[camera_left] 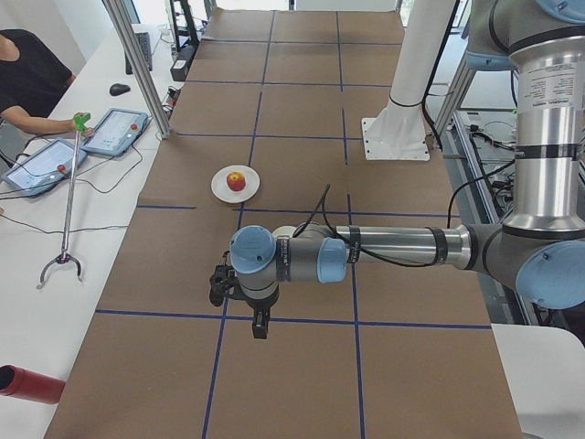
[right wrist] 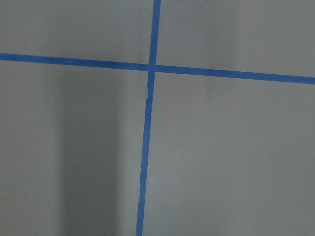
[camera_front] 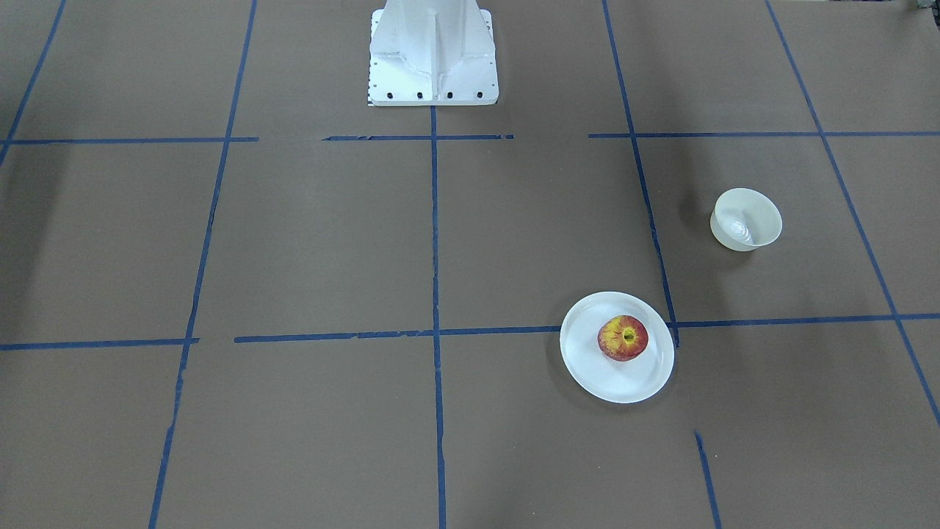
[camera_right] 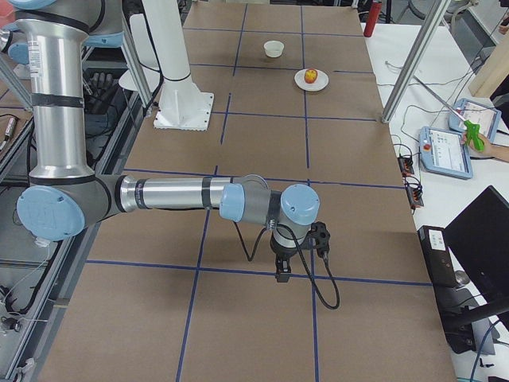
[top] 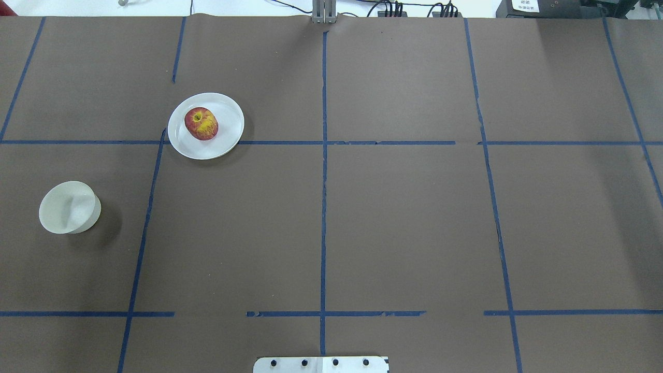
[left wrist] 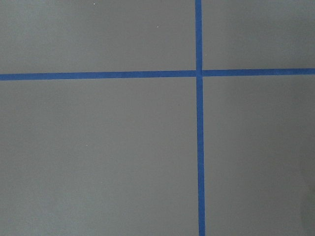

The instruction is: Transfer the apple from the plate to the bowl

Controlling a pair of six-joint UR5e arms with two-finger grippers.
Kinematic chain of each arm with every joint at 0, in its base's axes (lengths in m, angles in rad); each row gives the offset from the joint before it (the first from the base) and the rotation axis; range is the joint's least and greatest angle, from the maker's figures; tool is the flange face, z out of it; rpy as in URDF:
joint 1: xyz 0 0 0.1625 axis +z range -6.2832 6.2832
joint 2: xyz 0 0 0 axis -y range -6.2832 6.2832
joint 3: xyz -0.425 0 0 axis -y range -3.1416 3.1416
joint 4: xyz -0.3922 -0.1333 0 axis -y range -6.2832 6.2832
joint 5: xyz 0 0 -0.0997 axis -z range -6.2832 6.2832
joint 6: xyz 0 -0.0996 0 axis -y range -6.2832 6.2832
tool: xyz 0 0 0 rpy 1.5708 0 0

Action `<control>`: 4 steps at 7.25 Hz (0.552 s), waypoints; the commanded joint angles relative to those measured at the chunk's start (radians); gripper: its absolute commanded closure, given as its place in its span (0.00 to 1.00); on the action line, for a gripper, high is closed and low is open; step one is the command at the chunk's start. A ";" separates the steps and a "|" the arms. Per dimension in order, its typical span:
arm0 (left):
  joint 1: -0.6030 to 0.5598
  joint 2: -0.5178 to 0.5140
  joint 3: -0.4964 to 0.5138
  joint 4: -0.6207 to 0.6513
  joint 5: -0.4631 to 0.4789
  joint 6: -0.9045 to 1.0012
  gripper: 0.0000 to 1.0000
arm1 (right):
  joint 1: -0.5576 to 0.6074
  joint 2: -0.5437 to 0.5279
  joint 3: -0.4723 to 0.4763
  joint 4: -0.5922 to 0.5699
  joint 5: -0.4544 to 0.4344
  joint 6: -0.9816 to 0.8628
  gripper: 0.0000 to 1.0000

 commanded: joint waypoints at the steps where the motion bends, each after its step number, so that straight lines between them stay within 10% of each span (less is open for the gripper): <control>1: 0.000 -0.005 -0.004 -0.005 -0.001 0.001 0.00 | 0.000 0.000 0.000 0.000 0.000 0.000 0.00; 4: 0.009 -0.072 -0.031 -0.002 0.022 -0.011 0.00 | 0.000 0.000 0.000 0.000 0.000 0.000 0.00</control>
